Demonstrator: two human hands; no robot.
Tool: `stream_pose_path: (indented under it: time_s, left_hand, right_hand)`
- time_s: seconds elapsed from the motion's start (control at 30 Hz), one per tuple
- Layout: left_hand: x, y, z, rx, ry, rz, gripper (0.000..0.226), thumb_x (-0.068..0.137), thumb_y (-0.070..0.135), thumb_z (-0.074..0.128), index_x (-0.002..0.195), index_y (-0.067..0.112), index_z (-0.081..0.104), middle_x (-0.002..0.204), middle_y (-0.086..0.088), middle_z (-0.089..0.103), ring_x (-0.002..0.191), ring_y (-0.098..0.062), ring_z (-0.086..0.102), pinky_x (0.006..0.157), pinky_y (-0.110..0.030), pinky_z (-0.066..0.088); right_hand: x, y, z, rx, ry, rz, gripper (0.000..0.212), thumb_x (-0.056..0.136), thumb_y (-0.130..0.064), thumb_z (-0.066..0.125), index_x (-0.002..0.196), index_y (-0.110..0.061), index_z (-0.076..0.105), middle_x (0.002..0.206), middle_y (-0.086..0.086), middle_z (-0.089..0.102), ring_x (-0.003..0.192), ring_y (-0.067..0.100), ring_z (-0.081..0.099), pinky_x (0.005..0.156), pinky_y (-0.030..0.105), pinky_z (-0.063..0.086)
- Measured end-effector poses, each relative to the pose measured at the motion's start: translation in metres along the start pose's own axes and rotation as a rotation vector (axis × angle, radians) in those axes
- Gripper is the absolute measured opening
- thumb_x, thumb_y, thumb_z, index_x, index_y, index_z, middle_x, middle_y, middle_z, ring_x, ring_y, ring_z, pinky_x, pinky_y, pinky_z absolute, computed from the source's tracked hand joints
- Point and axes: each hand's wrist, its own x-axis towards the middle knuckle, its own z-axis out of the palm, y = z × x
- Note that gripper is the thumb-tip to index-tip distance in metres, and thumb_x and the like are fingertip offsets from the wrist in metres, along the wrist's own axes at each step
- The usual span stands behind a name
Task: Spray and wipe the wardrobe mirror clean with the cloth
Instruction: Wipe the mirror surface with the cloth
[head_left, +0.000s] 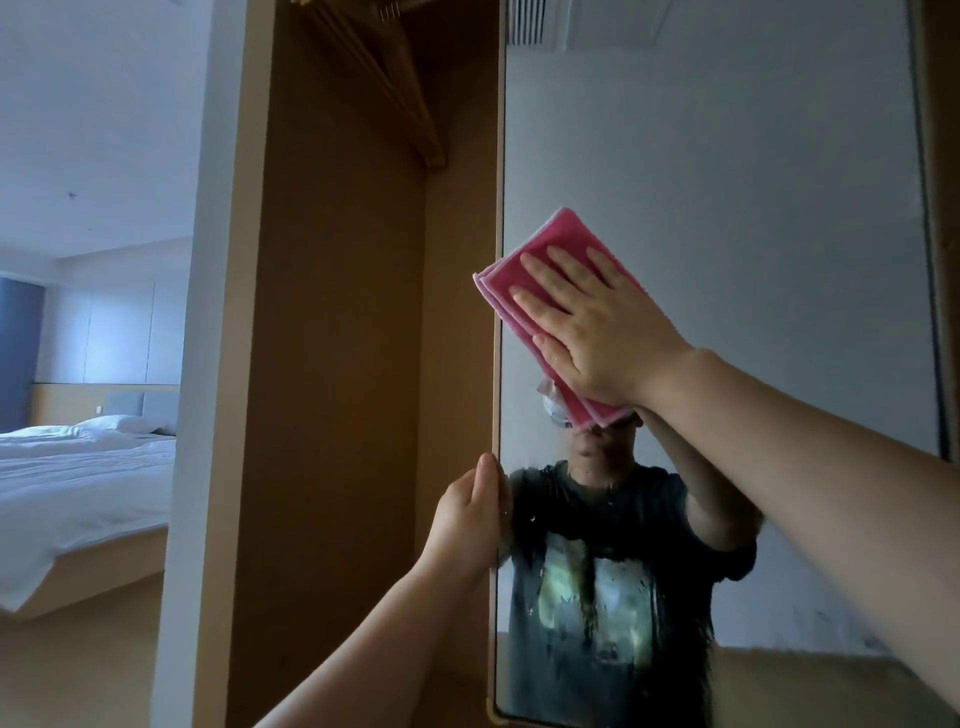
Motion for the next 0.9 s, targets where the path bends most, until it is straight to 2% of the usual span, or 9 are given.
stream_pose_path:
  time_s: [0.13, 0.3, 0.43, 0.77, 0.9]
  left_hand:
    - [-0.006, -0.01, -0.005, 0.01, -0.02, -0.022, 0.052, 0.099, 0.049, 0.031, 0.078, 0.009, 0.057, 0.059, -0.001, 0.052, 0.055, -0.013, 0.052, 0.052, -0.024, 0.047]
    - [-0.006, -0.013, -0.007, 0.127, 0.032, 0.087, 0.052, 0.1, 0.045, 0.031, 0.064, 0.014, 0.05, 0.045, 0.011, 0.048, 0.045, -0.003, 0.047, 0.045, -0.015, 0.04]
    - [-0.004, -0.015, -0.007, 0.159, 0.045, 0.119, 0.054, 0.1, 0.045, 0.03, 0.067, 0.009, 0.054, 0.05, 0.009, 0.049, 0.047, -0.004, 0.047, 0.047, -0.015, 0.041]
    - [-0.005, -0.012, -0.012, 0.192, 0.01, 0.113, 0.049, 0.101, 0.044, 0.033, 0.062, 0.017, 0.043, 0.043, 0.015, 0.042, 0.042, 0.001, 0.039, 0.042, -0.012, 0.033]
    - [-0.005, -0.012, -0.015, 0.194, -0.023, 0.119, 0.048, 0.101, 0.043, 0.034, 0.06, 0.02, 0.046, 0.041, 0.018, 0.046, 0.042, 0.003, 0.042, 0.042, -0.01, 0.032]
  right_hand:
    - [0.005, -0.001, -0.002, -0.03, 0.006, 0.024, 0.06, 0.099, -0.045, 0.012, 0.153, -0.021, 0.024, 0.16, 0.011, 0.019, 0.148, 0.034, 0.013, 0.119, 0.053, 0.009]
    - [0.004, -0.005, 0.0, -0.029, 0.017, 0.041, 0.06, 0.099, -0.044, 0.013, 0.153, -0.02, 0.025, 0.16, 0.011, 0.022, 0.148, 0.034, 0.015, 0.12, 0.053, 0.01]
    - [0.0, -0.012, 0.004, -0.027, 0.033, 0.075, 0.058, 0.1, -0.042, 0.015, 0.152, -0.019, 0.026, 0.159, 0.01, 0.023, 0.148, 0.034, 0.016, 0.12, 0.052, 0.01]
    - [-0.029, -0.056, 0.024, 0.02, 0.089, 0.156, 0.057, 0.101, -0.04, 0.02, 0.152, -0.016, 0.027, 0.159, 0.013, 0.023, 0.147, 0.035, 0.017, 0.12, 0.052, 0.008]
    - [-0.045, -0.076, 0.033, 0.051, 0.097, 0.194, 0.059, 0.101, -0.041, 0.022, 0.153, -0.015, 0.023, 0.16, 0.014, 0.02, 0.148, 0.035, 0.012, 0.12, 0.051, 0.005]
